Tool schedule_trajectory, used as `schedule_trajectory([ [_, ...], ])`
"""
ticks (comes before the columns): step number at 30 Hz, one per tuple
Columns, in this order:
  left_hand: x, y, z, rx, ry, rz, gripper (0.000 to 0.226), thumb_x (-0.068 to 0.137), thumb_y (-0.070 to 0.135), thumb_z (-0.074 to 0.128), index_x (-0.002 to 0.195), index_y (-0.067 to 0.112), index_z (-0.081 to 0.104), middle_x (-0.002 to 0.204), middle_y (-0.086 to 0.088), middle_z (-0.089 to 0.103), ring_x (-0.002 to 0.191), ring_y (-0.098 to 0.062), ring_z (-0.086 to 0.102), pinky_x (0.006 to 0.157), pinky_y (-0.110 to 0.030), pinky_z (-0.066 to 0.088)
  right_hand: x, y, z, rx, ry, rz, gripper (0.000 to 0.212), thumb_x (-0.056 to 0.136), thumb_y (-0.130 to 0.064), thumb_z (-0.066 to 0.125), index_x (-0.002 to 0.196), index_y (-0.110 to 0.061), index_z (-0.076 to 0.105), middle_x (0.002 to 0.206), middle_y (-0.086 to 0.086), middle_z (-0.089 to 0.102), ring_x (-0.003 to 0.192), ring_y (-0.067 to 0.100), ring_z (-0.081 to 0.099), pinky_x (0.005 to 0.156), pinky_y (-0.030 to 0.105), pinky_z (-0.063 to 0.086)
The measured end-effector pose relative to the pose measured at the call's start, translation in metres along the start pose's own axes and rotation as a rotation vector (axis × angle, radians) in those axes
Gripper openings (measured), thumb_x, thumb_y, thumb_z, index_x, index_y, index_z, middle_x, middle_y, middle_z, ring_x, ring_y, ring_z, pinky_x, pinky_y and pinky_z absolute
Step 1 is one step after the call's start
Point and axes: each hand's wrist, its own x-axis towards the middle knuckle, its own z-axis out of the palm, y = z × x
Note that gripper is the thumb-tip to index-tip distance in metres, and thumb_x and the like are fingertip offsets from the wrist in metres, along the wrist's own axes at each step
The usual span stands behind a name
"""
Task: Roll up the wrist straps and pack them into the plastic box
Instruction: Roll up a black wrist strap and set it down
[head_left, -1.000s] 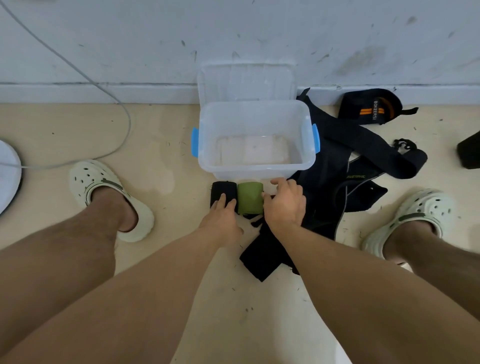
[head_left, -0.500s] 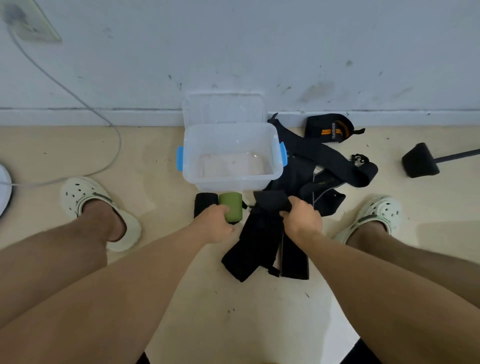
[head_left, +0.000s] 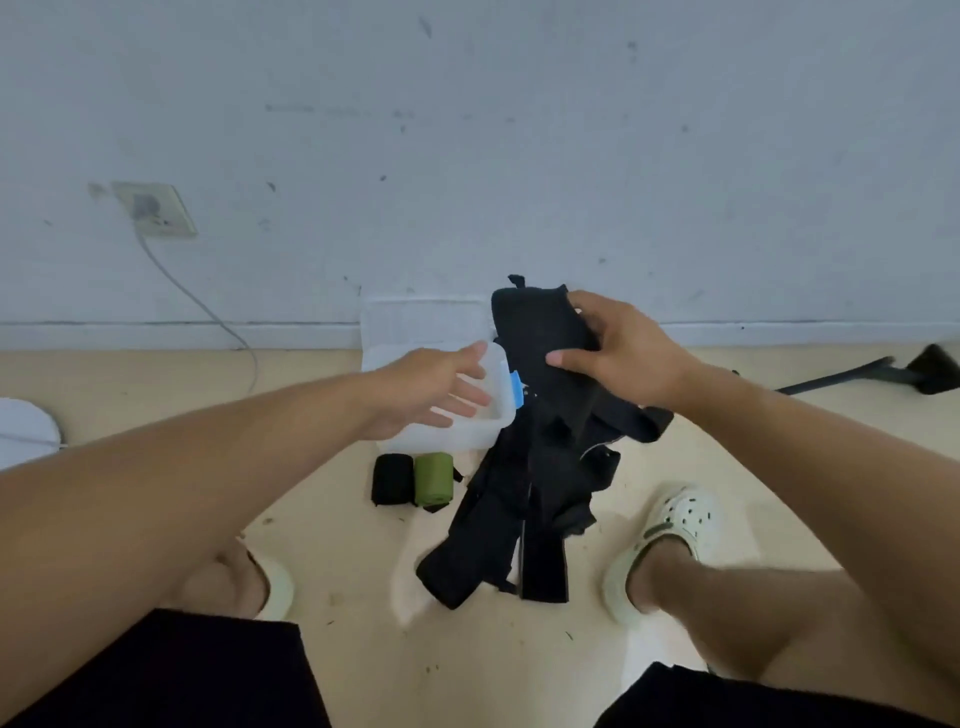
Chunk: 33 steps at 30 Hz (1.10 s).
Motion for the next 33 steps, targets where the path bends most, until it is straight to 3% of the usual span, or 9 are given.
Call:
schedule_trajectory([
  [4, -0.013, 0.000, -0.015, -0.320, -0.111, -0.015, 0.078, 0.092, 0.081, 0.041, 0.132, 0.018, 0.064, 0.122, -0.004, 0.077, 0.120, -0.022, 0.070, 0.109, -0.044, 0.049, -0.011, -0.023, 0.008, 0.187, -0.121, -0.058, 0.052, 0.092, -0.009, 0.077, 0.138, -0.024, 0.057, 0.111, -0.001, 0.079, 0.105, 0.018, 0.075, 0.096, 0.046, 0.059],
  [7, -0.006, -0.006, -0.016, -0.522, -0.027, 0.025, 0.059, 0.095, 0.064, 0.059, 0.127, 0.016, 0.069, 0.124, -0.005, 0.075, 0.116, -0.023, 0.072, 0.102, -0.042, 0.054, -0.011, -0.022, 0.032, 0.206, -0.217, -0.059, 0.044, 0.092, -0.004, 0.076, 0.131, -0.016, 0.060, 0.113, 0.003, 0.078, 0.105, 0.021, 0.075, 0.097, 0.048, 0.059],
  [12, 0.000, -0.004, -0.016, -0.541, 0.162, 0.205, 0.028, 0.100, 0.015, 0.065, 0.128, 0.012, 0.069, 0.120, -0.003, 0.077, 0.116, -0.022, 0.071, 0.091, -0.033, 0.056, -0.007, -0.022, 0.058, 0.087, -0.330, -0.020, 0.029, 0.087, -0.025, 0.081, 0.111, -0.018, 0.067, 0.103, -0.001, 0.077, 0.100, 0.020, 0.074, 0.095, 0.051, 0.058],
  [15, -0.003, -0.005, -0.019, -0.495, 0.193, 0.255, 0.024, 0.099, 0.009, 0.066, 0.122, 0.013, 0.070, 0.116, -0.002, 0.078, 0.110, -0.018, 0.073, 0.090, -0.032, 0.057, 0.000, -0.021, 0.064, 0.031, -0.314, -0.008, 0.045, 0.081, -0.058, 0.070, 0.106, -0.021, 0.071, 0.101, 0.002, 0.077, 0.096, 0.023, 0.074, 0.094, 0.051, 0.057],
  [18, -0.005, -0.002, -0.018, -0.454, 0.187, 0.275, 0.023, 0.098, 0.011, 0.067, 0.121, 0.011, 0.071, 0.115, -0.004, 0.079, 0.109, -0.019, 0.074, 0.093, -0.035, 0.058, 0.007, -0.021, 0.064, 0.055, -0.205, 0.042, 0.054, 0.087, -0.063, 0.067, 0.098, -0.010, 0.070, 0.087, 0.002, 0.076, 0.083, 0.018, 0.072, 0.091, 0.042, 0.057],
  [21, -0.007, -0.001, -0.016, -0.409, 0.186, 0.279, 0.021, 0.099, 0.014, 0.068, 0.120, 0.012, 0.071, 0.111, -0.003, 0.079, 0.107, -0.018, 0.075, 0.096, -0.036, 0.058, 0.007, -0.021, 0.065, 0.113, -0.144, 0.046, 0.083, 0.078, -0.077, 0.062, 0.105, 0.000, 0.065, 0.101, 0.022, 0.072, 0.094, 0.039, 0.070, 0.094, 0.056, 0.056],
  [28, -0.012, 0.001, -0.011, -0.371, 0.236, 0.226, 0.026, 0.103, 0.038, 0.060, 0.107, 0.017, 0.075, 0.103, 0.004, 0.080, 0.098, -0.013, 0.075, 0.089, -0.033, 0.056, 0.000, -0.027, 0.064, 0.243, 0.002, 0.017, 0.052, 0.094, -0.043, 0.073, 0.081, 0.004, 0.055, 0.078, 0.027, 0.064, 0.074, 0.040, 0.064, 0.086, 0.060, 0.056],
  [30, -0.012, 0.000, -0.010, -0.390, 0.302, 0.119, 0.042, 0.106, 0.050, 0.050, 0.104, 0.017, 0.076, 0.098, 0.002, 0.080, 0.096, -0.017, 0.074, 0.090, -0.035, 0.058, 0.000, -0.029, 0.061, 0.265, 0.077, 0.019, 0.043, 0.096, -0.034, 0.071, 0.085, 0.006, 0.060, 0.086, 0.027, 0.068, 0.082, 0.041, 0.067, 0.084, 0.050, 0.059],
  [33, -0.009, -0.008, -0.010, -0.278, 0.333, -0.034, 0.043, 0.108, 0.048, 0.046, 0.102, 0.015, 0.073, 0.095, -0.005, 0.075, 0.088, -0.021, 0.069, 0.088, -0.037, 0.058, -0.003, -0.032, 0.057, 0.341, 0.191, 0.032, 0.031, 0.098, -0.028, 0.070, 0.091, 0.002, 0.068, 0.082, 0.014, 0.075, 0.067, 0.021, 0.067, 0.064, 0.027, 0.059],
])
